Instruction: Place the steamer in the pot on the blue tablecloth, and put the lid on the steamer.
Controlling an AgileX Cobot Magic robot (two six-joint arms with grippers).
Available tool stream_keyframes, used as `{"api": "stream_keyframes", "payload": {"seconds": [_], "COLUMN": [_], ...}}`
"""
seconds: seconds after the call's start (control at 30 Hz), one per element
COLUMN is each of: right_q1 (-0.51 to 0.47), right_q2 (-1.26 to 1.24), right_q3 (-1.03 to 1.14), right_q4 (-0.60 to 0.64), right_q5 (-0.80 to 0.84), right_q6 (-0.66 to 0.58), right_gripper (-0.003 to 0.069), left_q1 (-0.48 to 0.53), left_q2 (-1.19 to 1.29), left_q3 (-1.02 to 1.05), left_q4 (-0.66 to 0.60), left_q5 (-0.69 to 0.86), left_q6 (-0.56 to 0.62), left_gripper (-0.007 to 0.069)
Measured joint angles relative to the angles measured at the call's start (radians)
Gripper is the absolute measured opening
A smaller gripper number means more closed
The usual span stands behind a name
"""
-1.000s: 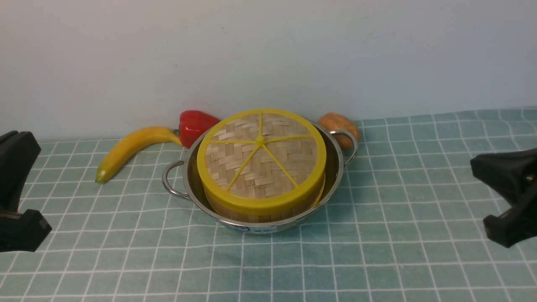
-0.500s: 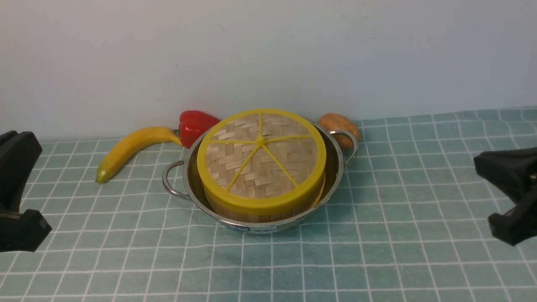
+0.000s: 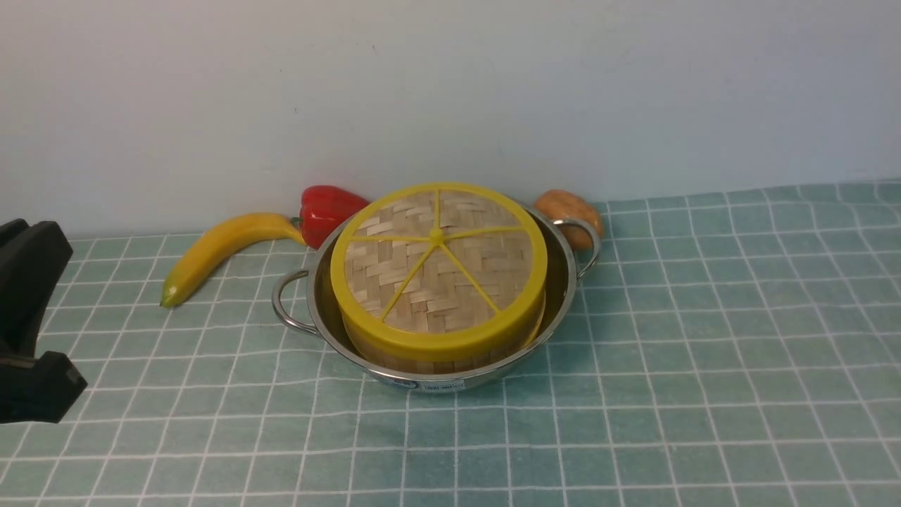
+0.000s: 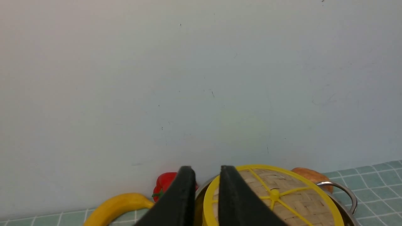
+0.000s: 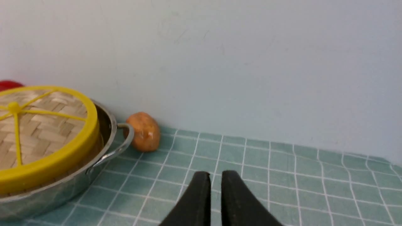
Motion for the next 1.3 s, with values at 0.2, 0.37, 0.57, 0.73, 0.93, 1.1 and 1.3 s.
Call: {"api": "stream_keyframes", "payload": {"seconds": [0.2,0.37,0.57,0.73,0.93,1.1,1.3], "right_q1": [-0.001,-0.001,-0.042,-0.107,-0.110,-0.110,-0.110], "right_q2": [-0.192,-0.334,-0.412,-0.444,-0.446,-0.450,-0.450], "right_q3": [0.188,0.283,0.284,0.285,0.285,0.285,0.285], "right_q4": [0.022,0.025,0.025,0.025,0.025,0.025,0.026], "right_q5": [-0.126,-0.148,-0.110,-0.047,-0.031,-0.030,-0.028], "right_q6": [0.000,0.018,0.025,0.041,0.043,0.043,0.044], "right_gripper": [0.0101,0.0119,0.0131,0.0149,0.0167,0.0178,0.0192], "left_q1": [0.000,0.000,0.000,0.000,0.000,0.000,0.000], "left_q2": [0.000,0.000,0.000,0.000,0.000,0.000,0.000], "left_q3": [0.000,0.000,0.000,0.000,0.000,0.000,0.000], "left_q4": [0.000,0.000,0.000,0.000,0.000,0.000,0.000], "left_q5": [0.000,0.000,0.000,0.000,0.000,0.000,0.000], "left_q6": [0.000,0.000,0.000,0.000,0.000,0.000,0.000], "left_gripper": [0.0128,0.0139,0.0149,0.0154,0.0160,0.0169,0.0169]}}
